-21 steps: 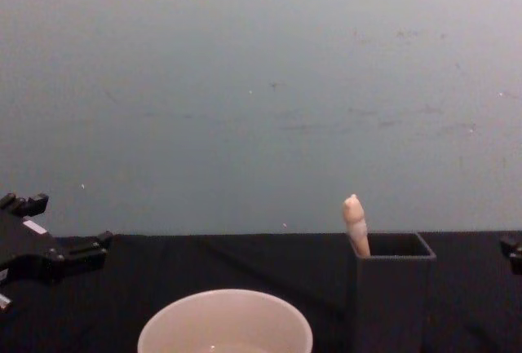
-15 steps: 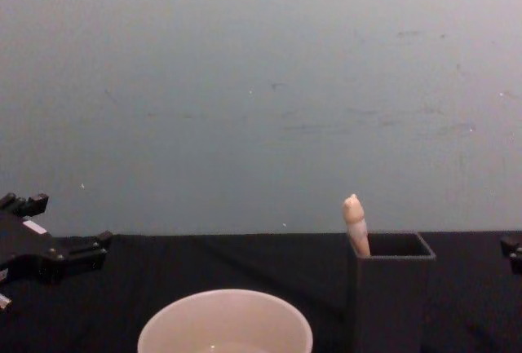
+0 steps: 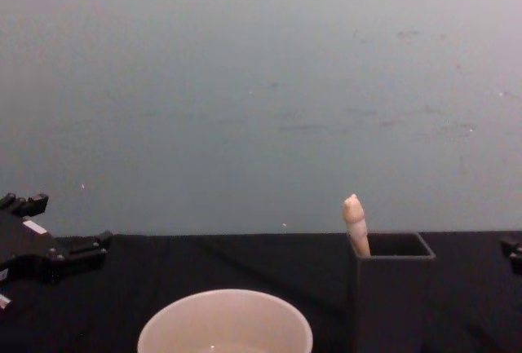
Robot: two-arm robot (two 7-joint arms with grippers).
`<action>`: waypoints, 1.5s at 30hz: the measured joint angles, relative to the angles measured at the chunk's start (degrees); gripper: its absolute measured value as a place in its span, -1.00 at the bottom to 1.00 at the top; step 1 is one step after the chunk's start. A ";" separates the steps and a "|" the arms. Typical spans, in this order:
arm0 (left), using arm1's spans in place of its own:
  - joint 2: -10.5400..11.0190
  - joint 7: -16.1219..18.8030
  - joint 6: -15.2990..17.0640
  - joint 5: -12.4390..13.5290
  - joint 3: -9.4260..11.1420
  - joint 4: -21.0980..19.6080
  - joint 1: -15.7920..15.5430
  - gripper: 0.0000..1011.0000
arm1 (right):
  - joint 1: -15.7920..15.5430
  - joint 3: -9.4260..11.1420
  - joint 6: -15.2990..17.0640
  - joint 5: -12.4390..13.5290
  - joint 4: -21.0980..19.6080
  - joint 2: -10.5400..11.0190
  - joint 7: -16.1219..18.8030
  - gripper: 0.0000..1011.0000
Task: Pick up the stirring spoon with one hand, stir inside the cup, then place it back in its original position.
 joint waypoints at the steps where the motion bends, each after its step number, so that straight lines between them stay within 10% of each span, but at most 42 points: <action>1: 0.00 0.00 0.00 0.00 0.00 0.00 0.00 0.98 | 0.00 0.00 0.00 0.00 0.00 0.00 0.00 0.98; 45: 0.00 0.00 0.00 0.00 0.00 0.00 0.00 0.98 | -0.71 1.13 1.10 0.66 -1.96 0.72 2.08 0.98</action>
